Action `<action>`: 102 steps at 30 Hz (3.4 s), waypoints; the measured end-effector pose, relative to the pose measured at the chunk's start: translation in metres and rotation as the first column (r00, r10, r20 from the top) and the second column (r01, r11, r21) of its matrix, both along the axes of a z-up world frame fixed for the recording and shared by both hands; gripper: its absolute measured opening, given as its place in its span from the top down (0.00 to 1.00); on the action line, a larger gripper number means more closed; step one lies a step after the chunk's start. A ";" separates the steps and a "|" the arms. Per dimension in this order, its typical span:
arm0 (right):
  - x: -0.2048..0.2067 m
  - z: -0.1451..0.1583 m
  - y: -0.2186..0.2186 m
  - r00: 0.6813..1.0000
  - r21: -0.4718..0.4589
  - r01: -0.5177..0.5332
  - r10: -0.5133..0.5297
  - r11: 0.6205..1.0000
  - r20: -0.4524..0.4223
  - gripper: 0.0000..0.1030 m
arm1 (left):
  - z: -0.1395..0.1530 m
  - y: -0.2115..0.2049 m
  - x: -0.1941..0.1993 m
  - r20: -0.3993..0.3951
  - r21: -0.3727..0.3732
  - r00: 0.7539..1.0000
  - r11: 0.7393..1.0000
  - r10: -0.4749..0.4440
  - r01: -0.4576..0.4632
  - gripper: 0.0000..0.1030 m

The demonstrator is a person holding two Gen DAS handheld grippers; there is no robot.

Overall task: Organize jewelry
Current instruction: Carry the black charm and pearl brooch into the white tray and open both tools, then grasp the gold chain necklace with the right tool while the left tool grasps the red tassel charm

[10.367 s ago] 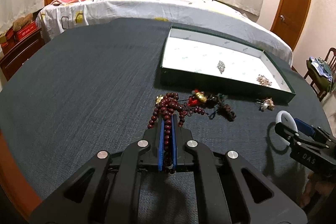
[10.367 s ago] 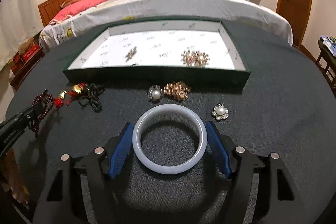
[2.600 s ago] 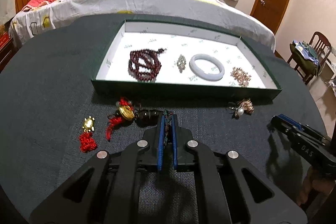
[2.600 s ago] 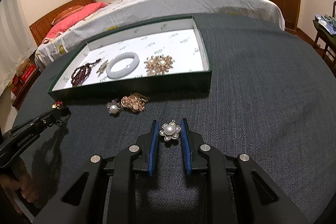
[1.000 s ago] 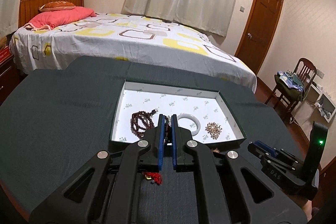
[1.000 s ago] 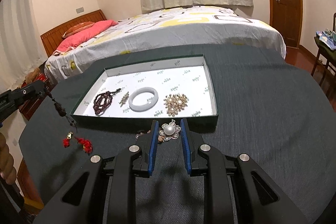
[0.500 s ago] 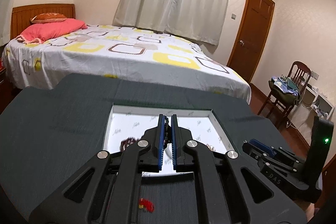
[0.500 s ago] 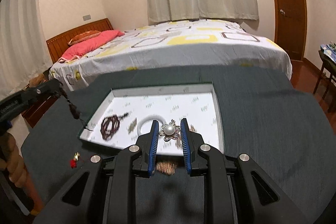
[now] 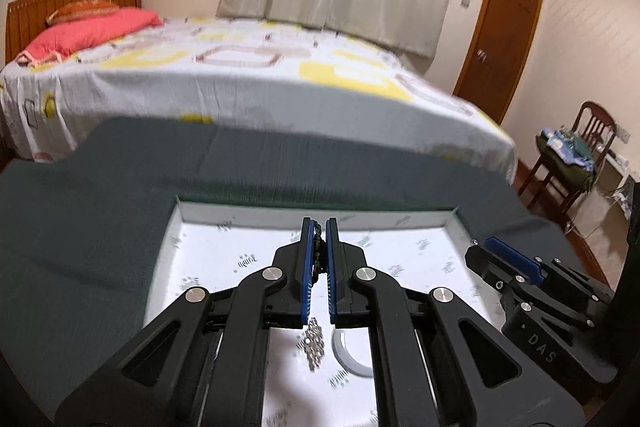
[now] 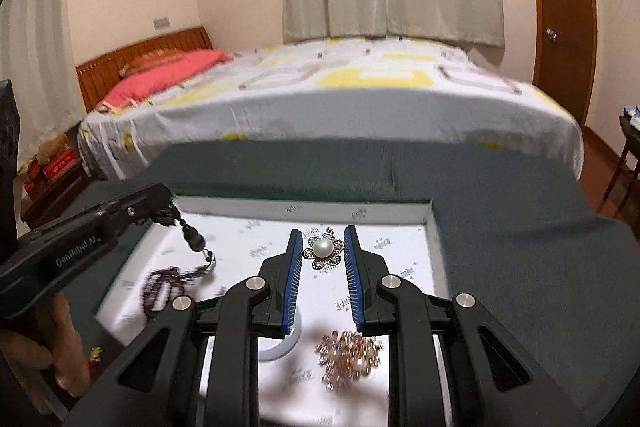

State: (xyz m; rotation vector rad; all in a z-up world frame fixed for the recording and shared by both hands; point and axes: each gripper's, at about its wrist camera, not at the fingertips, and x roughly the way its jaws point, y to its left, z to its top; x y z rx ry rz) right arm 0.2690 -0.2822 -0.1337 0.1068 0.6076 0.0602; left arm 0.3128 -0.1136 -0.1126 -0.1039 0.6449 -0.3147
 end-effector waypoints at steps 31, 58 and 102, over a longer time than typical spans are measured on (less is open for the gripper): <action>-0.032 0.003 -0.004 0.999 -0.001 0.043 -0.043 0.999 -0.015 0.45 | -0.002 0.017 -0.011 -0.073 0.012 0.997 0.999 0.035 -0.034 0.33; -0.099 -0.062 0.021 0.975 -0.013 0.013 -0.016 1.000 -0.222 0.60 | -0.029 0.123 -0.140 -0.109 0.130 0.966 0.967 0.233 -0.218 0.33; -0.129 -0.044 -0.006 0.986 0.018 0.052 -0.049 0.998 -0.157 0.88 | -0.077 0.114 -0.145 -0.238 0.165 0.960 0.980 0.147 -0.110 0.81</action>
